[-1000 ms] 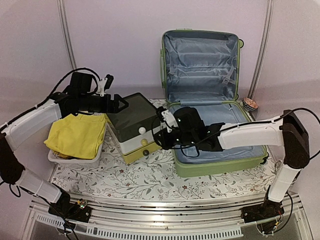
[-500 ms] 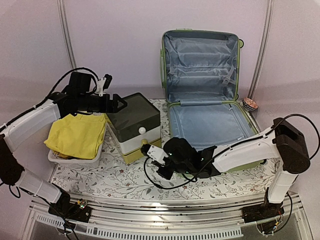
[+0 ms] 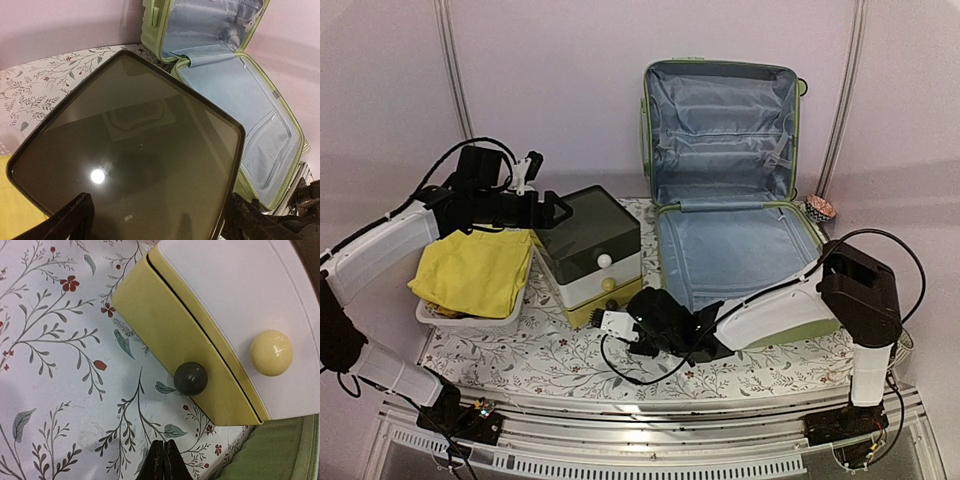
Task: Open, take out, and arrange the luggage
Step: Adjust the storage box at the center of the board.
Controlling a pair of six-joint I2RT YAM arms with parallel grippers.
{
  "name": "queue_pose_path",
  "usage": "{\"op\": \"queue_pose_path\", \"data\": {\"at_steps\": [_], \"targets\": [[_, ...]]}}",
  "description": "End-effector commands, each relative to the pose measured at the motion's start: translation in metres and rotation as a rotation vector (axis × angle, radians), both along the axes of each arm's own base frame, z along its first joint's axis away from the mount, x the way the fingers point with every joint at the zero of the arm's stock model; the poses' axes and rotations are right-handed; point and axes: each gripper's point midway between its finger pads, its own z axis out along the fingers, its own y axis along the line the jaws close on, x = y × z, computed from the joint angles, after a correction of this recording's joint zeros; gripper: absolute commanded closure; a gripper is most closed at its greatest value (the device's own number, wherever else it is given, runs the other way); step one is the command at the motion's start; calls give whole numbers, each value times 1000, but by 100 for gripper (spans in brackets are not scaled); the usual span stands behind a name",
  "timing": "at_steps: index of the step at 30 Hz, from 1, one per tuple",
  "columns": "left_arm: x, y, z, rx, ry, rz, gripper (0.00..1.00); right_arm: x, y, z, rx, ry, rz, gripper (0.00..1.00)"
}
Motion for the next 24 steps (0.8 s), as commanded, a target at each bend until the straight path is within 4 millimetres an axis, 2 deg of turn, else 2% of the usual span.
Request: {"op": "queue_pose_path", "data": {"at_steps": [1, 14, 15, 24], "targets": [[-3, 7, 2, 13, -13, 13, 7, 13, -6, -28, -124, -60, -11, 98], [-4, 11, -2, 24, -8, 20, 7, 34, 2, -54, -226, -216, -6, 98], [-4, 11, -1, 23, -11, 20, 7, 38, 10, -48, -216, -240, -5, 98], [-5, 12, -3, 24, -3, 21, 8, 58, 32, -36, -210, -368, -6, 98]]}}
